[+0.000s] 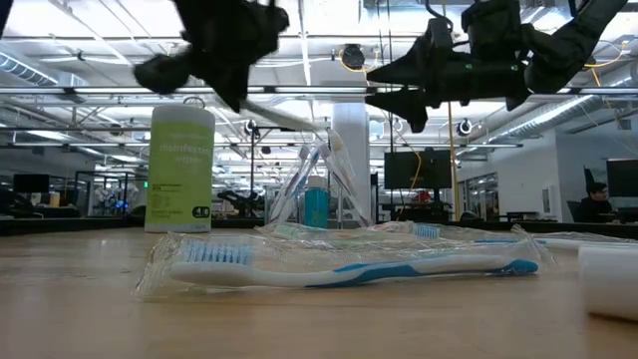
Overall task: Pick & Place toothbrushing station
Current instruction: Put the bottom green toothbrush into the transparent organizer
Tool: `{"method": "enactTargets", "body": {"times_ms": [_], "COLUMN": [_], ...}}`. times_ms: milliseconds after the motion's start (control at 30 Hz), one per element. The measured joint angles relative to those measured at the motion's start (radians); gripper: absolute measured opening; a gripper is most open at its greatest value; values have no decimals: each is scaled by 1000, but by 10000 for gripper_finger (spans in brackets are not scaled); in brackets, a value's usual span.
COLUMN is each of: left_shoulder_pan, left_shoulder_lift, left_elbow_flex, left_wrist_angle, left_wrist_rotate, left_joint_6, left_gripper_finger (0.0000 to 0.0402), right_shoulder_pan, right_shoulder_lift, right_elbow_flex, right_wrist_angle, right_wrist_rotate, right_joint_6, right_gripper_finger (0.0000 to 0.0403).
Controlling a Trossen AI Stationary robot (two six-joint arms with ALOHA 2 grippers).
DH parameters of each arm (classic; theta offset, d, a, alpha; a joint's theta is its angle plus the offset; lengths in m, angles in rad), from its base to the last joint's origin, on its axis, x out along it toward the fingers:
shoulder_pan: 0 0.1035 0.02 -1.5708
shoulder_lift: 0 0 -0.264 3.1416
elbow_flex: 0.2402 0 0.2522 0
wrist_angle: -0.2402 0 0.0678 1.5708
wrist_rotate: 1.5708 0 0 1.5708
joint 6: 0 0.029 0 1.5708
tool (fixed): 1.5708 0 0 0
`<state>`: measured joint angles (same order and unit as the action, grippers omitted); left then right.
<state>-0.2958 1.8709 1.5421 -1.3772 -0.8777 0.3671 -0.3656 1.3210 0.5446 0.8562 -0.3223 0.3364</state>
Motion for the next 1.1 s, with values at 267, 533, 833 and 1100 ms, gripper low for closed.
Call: {"method": "enactTargets", "body": {"times_ms": [267, 533, 833, 1100], "left_shoulder_pan": [156, 244, 282, 286], "left_shoulder_lift": [0, 0, 0, 1], "left_elbow_flex": [0, 0, 0, 0], "left_wrist_angle": [375, 710, 920, 895], "left_wrist_rotate": [7, 114, 229, 258], "left_joint_6": [441, 793, 958, 962], "left_gripper_finger": [21, 29, 18, 27], "right_shoulder_pan": [0, 2, 24, 13], "right_shoulder_lift": [0, 10, 112, 158], "right_elbow_flex": [0, 0, 1, 3], "right_wrist_angle": [-114, -140, -31, 30], "right_wrist_rotate": [1, 1, 4, -19], "right_joint_6": [4, 101, 170, 206], "right_gripper_finger": [224, 224, 224, 224]}}
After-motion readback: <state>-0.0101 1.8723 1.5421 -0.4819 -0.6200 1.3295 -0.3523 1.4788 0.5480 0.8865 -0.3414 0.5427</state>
